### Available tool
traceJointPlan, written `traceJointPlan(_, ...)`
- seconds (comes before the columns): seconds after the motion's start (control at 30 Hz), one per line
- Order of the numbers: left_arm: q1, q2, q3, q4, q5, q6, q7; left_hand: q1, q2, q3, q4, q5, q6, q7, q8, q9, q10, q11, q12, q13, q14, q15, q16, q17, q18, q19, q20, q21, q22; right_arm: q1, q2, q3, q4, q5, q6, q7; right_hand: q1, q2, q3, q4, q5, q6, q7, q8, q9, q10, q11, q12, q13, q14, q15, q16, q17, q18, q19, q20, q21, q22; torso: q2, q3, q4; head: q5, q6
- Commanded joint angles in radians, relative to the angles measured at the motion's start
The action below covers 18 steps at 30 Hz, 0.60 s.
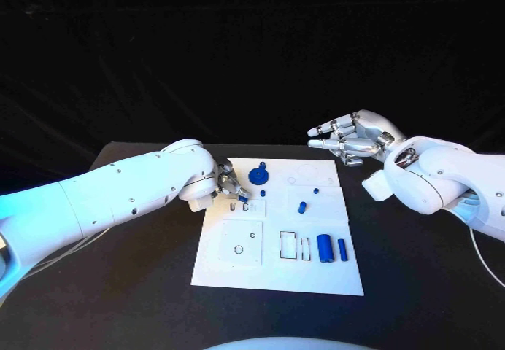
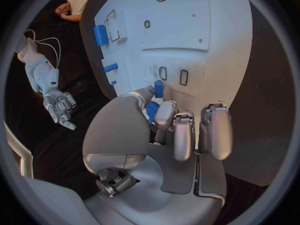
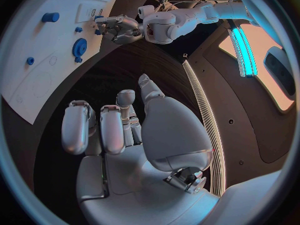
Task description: Assemble the parts on the task board
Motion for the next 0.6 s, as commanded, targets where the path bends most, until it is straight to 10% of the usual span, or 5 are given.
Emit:
traceJointPlan(0.03,-0.006,0.004,0.0,0.0,-0.03,-0.022,-0.001,-0.005,0.004,0.134,-0.129,-0.002,0.006,-0.01,0.004,0.001,0.004,-0.002,-0.001,0.0,0.105,0.001,0.002,0.263,-0.006,0.032,0.007,0.004,0.115,-0.001,0.0,0.0,0.002,0.003,0.016,0.003,0.001,0.011,-0.004,-0.001,0.007,0.004,-0.001,0.0,-0.001,-0.008,0.002,-0.004,-0.001,0.034,-0.004,-0.005,-0.001,0.013,-0.005,0.0,-0.006,-0.001,0.001,-0.001,-0.0002,0.0,-0.002)
traceJointPlan(0.6,-0.012,0.003,-0.001,0.001,-0.049,0.085,-0.032,-0.008,-0.004,0.147,-0.141,-0.001,0.006,-0.012,0.008,0.008,0.006,-0.004,0.001,0.002,0.105,-0.001,0.002,0.263,-0.007,0.034,0.005,0.007,0.118,-0.001,-0.001,0.0,0.005,-0.014,0.03,0.003,0.0,0.016,-0.006,0.002,0.008,0.003,-0.001,-0.001,-0.002,-0.012,0.003,-0.006,-0.004,0.033,-0.003,-0.008,-0.004,0.014,-0.009,0.001,-0.01,-0.006,0.001,-0.0005,0.0005,0.003,-0.01)
